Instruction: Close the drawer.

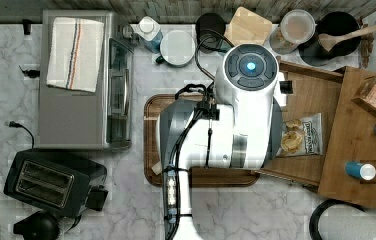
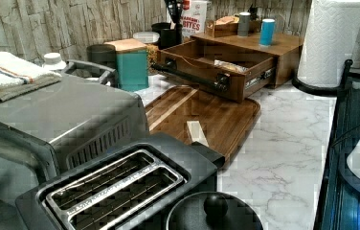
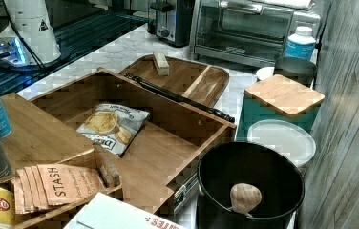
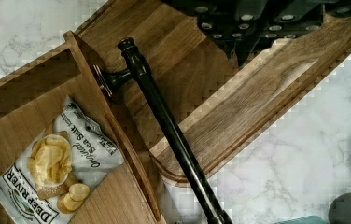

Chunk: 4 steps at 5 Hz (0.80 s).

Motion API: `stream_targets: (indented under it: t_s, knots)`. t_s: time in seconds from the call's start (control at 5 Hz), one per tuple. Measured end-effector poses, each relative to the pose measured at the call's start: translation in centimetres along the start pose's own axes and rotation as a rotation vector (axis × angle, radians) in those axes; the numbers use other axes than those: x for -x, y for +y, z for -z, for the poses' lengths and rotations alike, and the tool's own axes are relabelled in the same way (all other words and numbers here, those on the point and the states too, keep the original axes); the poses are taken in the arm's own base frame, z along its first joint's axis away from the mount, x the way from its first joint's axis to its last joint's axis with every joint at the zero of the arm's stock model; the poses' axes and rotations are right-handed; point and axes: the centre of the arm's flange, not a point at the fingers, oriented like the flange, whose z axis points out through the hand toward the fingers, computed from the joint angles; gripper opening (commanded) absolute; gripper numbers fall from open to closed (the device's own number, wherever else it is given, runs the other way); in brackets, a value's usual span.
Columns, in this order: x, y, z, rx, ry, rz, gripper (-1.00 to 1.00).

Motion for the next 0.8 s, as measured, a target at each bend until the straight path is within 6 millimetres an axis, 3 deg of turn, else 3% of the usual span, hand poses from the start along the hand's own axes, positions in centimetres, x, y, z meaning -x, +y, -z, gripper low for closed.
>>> stream_targets:
  t_s: [0.8]
  knots:
    - [-0.9, -0.1, -2.0, 0.016, 0.014, 0.055, -1.0]
